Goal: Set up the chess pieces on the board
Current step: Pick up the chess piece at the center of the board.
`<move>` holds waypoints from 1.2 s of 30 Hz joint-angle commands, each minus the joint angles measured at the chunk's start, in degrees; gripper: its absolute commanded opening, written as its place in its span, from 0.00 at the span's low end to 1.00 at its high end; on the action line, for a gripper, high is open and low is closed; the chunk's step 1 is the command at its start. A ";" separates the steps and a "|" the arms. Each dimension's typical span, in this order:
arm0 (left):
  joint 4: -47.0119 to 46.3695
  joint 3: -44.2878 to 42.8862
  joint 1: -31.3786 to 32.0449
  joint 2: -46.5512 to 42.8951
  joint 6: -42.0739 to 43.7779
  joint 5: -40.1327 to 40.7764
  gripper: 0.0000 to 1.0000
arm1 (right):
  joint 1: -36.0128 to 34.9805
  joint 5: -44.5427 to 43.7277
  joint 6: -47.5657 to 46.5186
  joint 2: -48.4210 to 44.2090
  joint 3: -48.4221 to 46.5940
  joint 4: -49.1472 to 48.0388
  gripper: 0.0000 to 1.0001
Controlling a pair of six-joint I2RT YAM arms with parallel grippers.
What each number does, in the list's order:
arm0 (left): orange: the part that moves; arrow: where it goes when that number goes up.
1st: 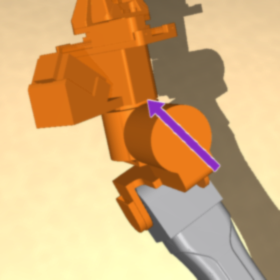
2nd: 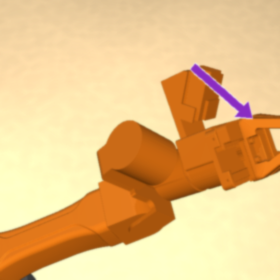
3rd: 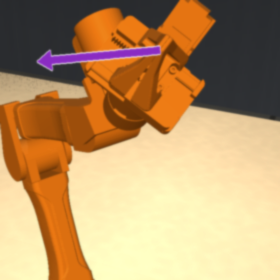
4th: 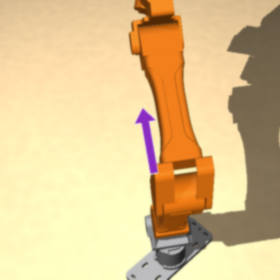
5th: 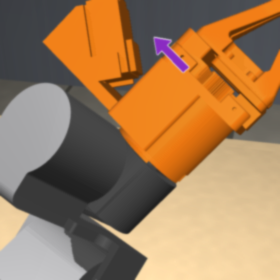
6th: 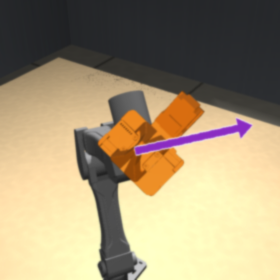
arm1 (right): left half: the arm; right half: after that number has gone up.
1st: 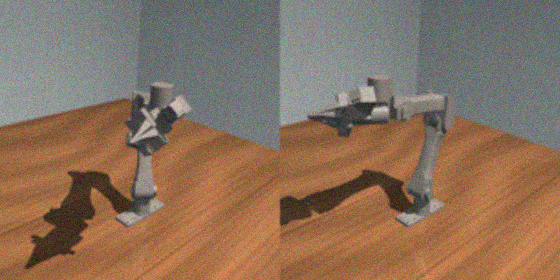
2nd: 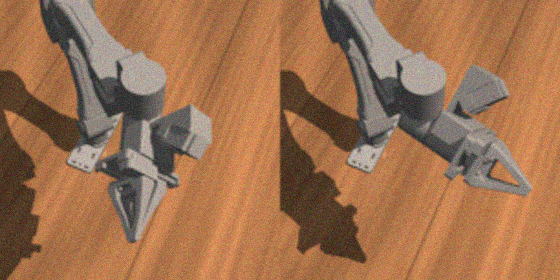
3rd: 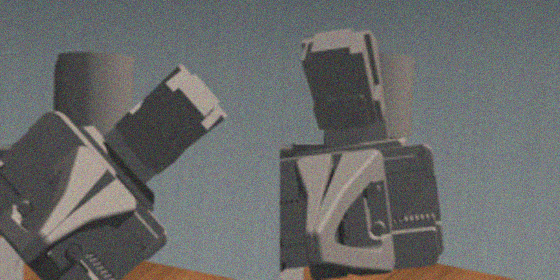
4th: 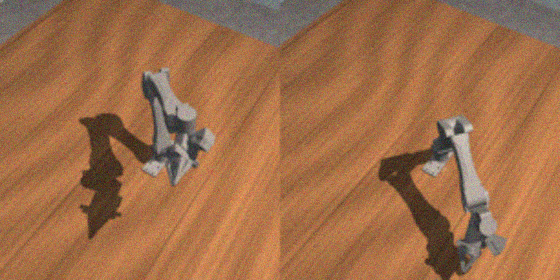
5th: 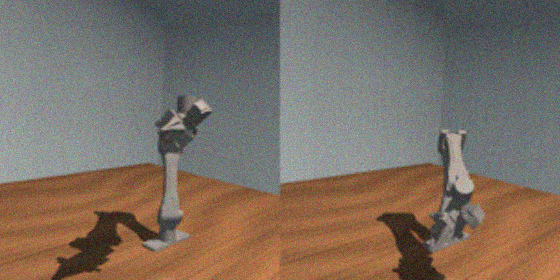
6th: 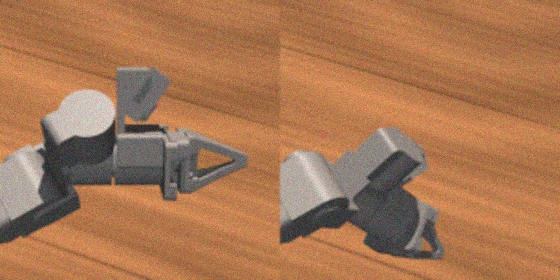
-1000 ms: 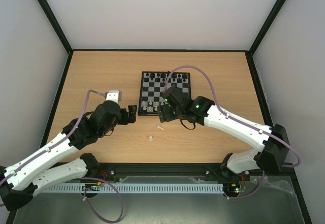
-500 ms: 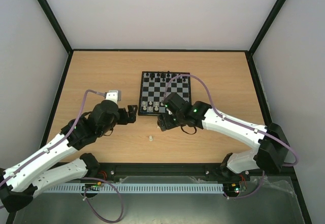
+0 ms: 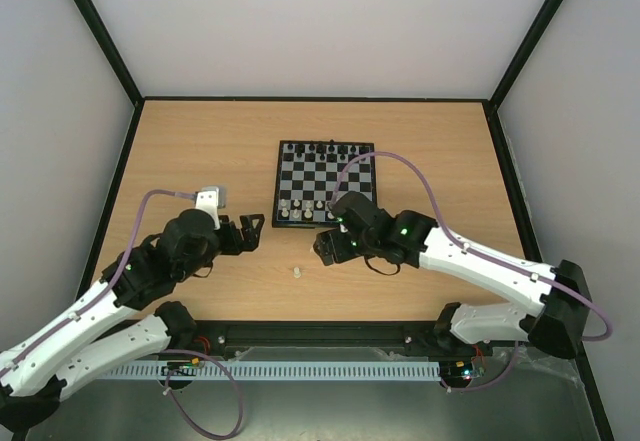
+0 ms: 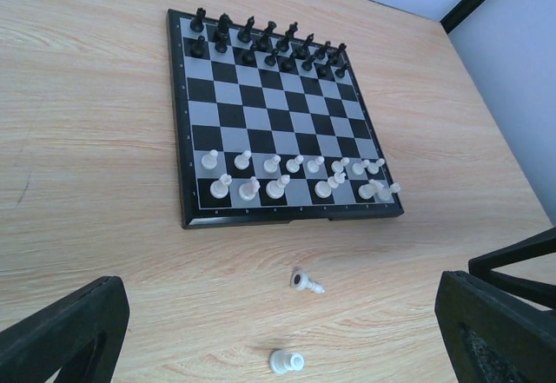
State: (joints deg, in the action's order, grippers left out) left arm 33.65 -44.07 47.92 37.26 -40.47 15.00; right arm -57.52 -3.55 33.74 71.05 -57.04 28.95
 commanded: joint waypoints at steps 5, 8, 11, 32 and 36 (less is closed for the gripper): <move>-0.12 -1.12 -0.26 -0.49 -0.05 -0.24 1.00 | -0.40 -4.30 1.86 -4.99 0.52 3.72 0.84; -0.79 -0.57 -0.25 0.25 -0.13 -0.32 0.99 | -0.40 -6.21 2.12 -6.35 2.30 2.48 0.84; -2.29 1.75 -0.21 -0.61 -0.48 -0.14 1.00 | -0.40 -8.98 2.30 -8.58 5.32 0.12 0.85; -13.19 14.04 -0.13 -0.32 -2.16 -2.89 0.99 | -0.16 -12.27 2.23 -14.68 18.99 -10.63 0.88; -13.27 13.56 -0.13 0.63 -1.82 -2.64 0.99 | -0.14 -12.10 2.04 -15.22 19.13 -10.77 0.88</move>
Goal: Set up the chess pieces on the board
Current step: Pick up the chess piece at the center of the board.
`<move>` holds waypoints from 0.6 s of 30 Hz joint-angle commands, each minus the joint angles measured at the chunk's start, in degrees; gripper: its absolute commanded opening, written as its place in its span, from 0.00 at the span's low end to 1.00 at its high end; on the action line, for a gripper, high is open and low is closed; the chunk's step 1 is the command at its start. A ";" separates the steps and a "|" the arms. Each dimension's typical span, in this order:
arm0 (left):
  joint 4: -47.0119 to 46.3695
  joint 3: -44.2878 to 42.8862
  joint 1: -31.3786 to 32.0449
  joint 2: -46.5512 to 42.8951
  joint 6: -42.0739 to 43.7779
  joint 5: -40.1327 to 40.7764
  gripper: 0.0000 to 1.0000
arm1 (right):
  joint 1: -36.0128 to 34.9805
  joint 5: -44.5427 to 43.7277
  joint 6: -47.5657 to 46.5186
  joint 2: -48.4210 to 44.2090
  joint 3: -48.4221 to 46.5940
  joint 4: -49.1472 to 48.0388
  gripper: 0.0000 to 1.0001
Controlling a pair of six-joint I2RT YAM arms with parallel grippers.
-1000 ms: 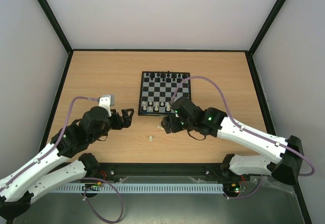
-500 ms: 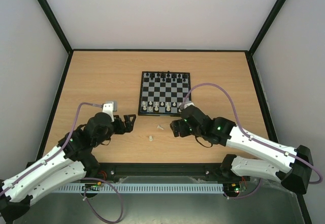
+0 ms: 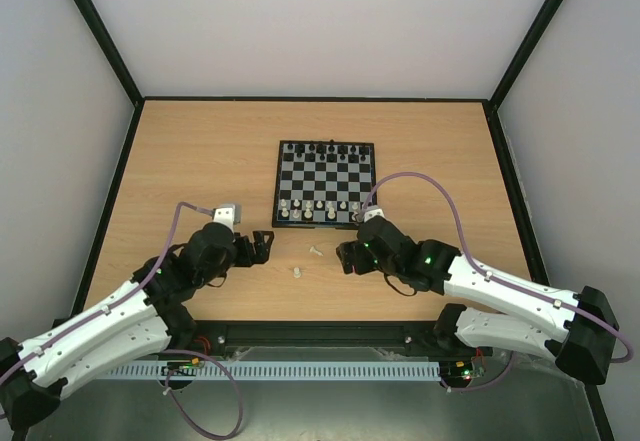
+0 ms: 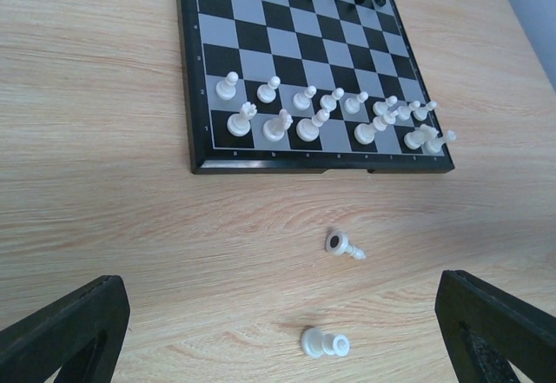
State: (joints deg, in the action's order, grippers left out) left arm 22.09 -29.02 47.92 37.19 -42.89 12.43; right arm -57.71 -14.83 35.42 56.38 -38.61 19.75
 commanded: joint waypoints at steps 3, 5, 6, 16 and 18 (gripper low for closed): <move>-2.24 -1.40 -0.13 1.08 0.70 0.14 1.00 | 0.02 -0.77 0.15 -0.42 1.10 -1.64 0.88; -2.44 -1.40 -0.11 1.22 0.77 0.22 1.00 | 0.03 -0.46 0.25 -0.44 1.61 -1.83 0.88; -2.51 -1.33 -0.13 1.36 0.75 0.23 1.00 | 0.05 -0.22 0.23 -0.48 1.95 -2.08 0.88; -3.14 -1.56 -0.12 2.98 1.38 0.23 1.00 | 0.13 2.59 0.57 0.22 3.61 -5.19 0.83; -3.47 -1.52 -0.15 3.43 1.54 0.31 0.99 | 0.10 4.03 0.37 0.94 4.48 -7.83 0.81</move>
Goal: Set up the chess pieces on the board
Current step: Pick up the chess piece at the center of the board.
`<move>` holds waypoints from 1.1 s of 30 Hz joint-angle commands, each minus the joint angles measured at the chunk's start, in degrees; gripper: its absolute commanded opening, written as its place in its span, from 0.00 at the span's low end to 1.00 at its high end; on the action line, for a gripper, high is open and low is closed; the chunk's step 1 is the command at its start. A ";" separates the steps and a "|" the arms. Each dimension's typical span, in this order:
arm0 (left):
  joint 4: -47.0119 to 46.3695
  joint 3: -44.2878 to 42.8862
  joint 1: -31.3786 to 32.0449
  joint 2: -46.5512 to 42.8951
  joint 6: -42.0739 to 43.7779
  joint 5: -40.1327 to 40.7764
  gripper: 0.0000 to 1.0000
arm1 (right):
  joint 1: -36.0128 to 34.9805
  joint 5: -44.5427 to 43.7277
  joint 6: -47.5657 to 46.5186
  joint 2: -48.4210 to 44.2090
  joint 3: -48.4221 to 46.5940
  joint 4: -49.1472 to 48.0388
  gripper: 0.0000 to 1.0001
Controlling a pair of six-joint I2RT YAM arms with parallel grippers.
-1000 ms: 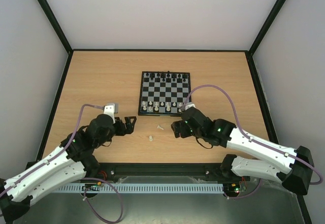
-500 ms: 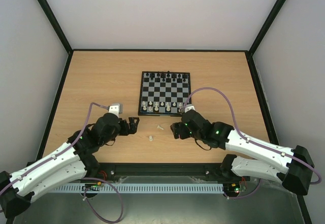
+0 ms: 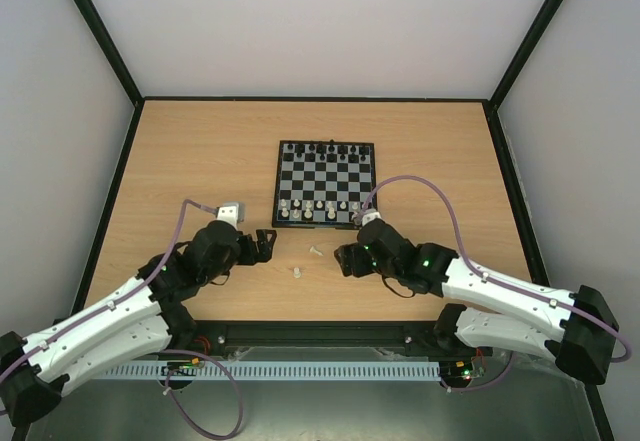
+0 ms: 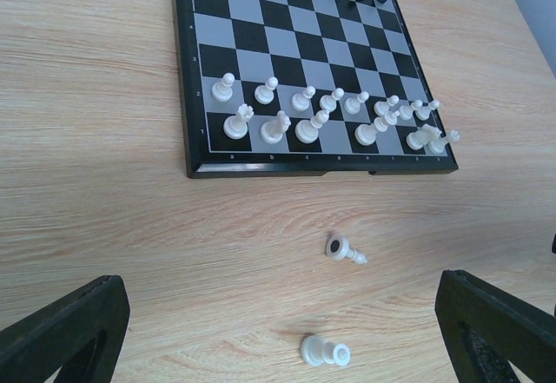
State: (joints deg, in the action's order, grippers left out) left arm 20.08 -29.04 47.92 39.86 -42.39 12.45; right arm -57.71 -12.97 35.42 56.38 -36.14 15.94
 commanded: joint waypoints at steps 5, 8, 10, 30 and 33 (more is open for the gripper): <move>-2.29 -1.34 -0.15 1.56 1.48 0.05 1.00 | 0.15 4.82 -0.33 3.78 3.54 -9.97 0.73; -2.83 -1.45 -0.15 1.90 2.00 0.19 0.99 | 0.42 6.16 -1.09 6.12 4.73 -14.29 0.62; -3.29 -1.34 -0.15 2.02 2.28 0.21 0.99 | 0.70 7.71 -1.68 8.20 5.39 -17.38 0.55; -5.41 2.24 -0.14 -1.26 2.38 -2.48 1.00 | 1.05 9.69 -3.29 24.06 -4.27 -17.84 0.50; -5.19 2.94 -0.12 -1.95 2.44 -2.81 0.99 | -0.28 9.94 -3.38 24.29 -6.94 -14.79 0.55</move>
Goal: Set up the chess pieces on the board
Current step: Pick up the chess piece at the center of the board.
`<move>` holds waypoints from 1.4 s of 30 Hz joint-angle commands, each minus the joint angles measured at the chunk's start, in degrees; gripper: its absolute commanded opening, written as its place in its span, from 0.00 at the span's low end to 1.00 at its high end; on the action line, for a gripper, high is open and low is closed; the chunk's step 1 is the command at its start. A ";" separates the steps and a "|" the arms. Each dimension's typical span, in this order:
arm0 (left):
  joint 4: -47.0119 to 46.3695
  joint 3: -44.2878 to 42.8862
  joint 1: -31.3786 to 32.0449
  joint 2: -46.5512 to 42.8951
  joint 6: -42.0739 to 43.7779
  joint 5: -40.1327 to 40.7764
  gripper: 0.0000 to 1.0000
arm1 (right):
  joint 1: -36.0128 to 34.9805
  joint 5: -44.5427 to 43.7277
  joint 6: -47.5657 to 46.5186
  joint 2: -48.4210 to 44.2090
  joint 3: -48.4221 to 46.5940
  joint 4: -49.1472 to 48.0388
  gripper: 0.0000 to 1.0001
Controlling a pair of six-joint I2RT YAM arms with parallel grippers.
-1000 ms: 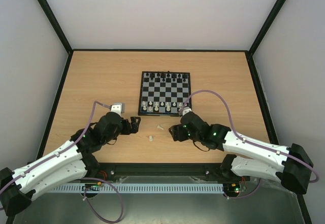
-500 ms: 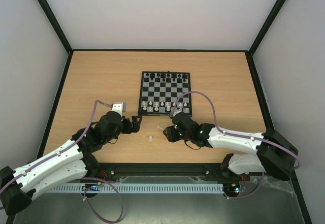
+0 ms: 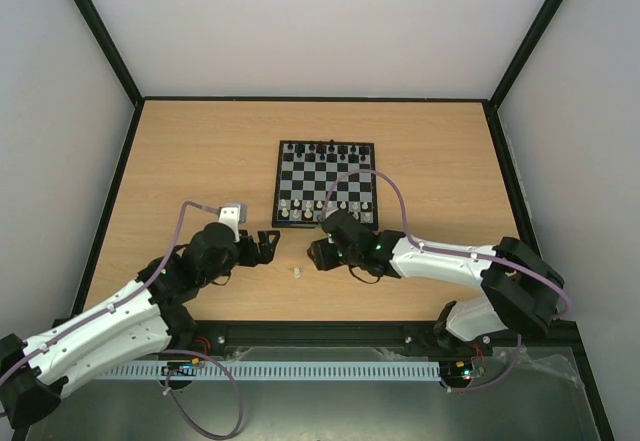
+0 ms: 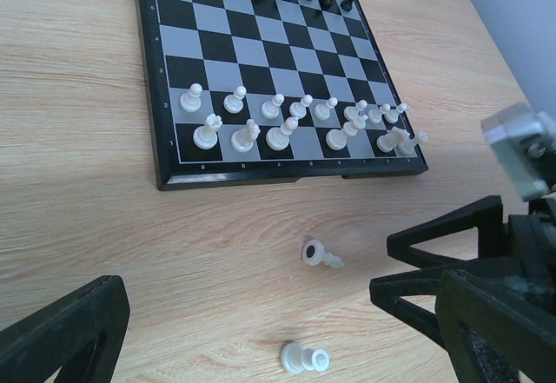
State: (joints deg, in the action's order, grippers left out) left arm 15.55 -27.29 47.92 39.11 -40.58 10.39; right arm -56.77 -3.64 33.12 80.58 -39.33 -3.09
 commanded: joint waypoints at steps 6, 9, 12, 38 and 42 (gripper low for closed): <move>0.53 1.81 -0.12 -3.29 0.42 -1.16 0.99 | -6.26 -0.52 -0.96 3.10 -10.47 12.73 0.66; 1.59 1.91 -0.12 -4.88 0.28 -1.17 0.99 | -8.75 -3.41 -0.20 6.50 -14.15 18.51 0.66; 2.04 2.13 -0.05 -6.67 -0.23 -1.49 0.99 | -10.39 -6.09 0.90 10.44 -16.89 22.62 0.62; 3.91 1.47 0.82 -14.09 -2.55 -2.48 0.99 | -12.75 -7.75 1.69 24.99 -29.88 28.98 0.14; 4.34 1.23 0.83 -15.64 -2.75 -1.97 0.99 | -12.74 -7.30 1.85 24.12 -29.97 29.58 0.10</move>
State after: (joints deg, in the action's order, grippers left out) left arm 22.65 -25.47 47.99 25.06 -42.52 10.57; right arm -69.06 -10.83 34.92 104.31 -67.77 22.74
